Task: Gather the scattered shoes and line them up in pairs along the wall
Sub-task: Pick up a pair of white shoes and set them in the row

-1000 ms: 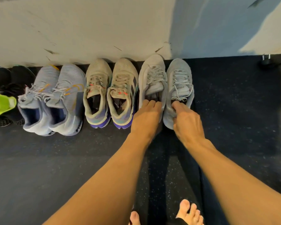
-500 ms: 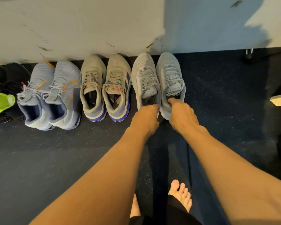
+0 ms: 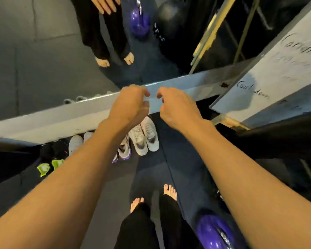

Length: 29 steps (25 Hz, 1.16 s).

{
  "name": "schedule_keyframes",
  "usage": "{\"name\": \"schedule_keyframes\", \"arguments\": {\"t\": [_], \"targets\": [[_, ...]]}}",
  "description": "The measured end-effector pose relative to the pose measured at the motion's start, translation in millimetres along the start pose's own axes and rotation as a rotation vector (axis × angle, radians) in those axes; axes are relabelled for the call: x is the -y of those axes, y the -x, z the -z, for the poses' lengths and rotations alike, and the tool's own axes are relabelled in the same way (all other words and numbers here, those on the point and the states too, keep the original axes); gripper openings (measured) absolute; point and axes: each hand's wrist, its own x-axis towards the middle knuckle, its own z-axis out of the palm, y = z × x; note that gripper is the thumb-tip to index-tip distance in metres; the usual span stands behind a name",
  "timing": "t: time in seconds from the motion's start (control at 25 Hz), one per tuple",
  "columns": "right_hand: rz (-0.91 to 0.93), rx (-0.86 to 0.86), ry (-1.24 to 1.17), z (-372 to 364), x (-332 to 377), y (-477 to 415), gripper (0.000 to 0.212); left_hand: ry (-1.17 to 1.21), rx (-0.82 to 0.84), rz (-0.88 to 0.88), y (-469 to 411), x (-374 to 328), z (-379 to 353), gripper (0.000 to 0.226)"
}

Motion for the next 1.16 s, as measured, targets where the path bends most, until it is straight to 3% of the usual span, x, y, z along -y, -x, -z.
{"name": "schedule_keyframes", "arguments": {"t": [0.16, 0.28, 0.6, 0.92, 1.16], "targets": [[-0.091, -0.207, 0.067, 136, 34, 57, 0.027, -0.01, -0.132, -0.275, 14, -94, 123, 0.029], [-0.26, -0.362, 0.066, 216, 47, 121, 0.03, 0.024, -0.153, -0.531, 41, -168, 177, 0.029], [-0.617, -0.795, 0.189, 345, 67, 353, 0.029, 0.142, 0.004, -1.117, 175, -372, 212, 0.025], [-1.045, -1.0, 0.297, 336, 101, 655, 0.024, 0.296, 0.185, -1.507, 450, -488, 173, 0.019], [-1.407, -1.055, 0.36, 271, 155, 900, 0.024, 0.361, 0.513, -1.708, 708, -516, 118, 0.016]]}}
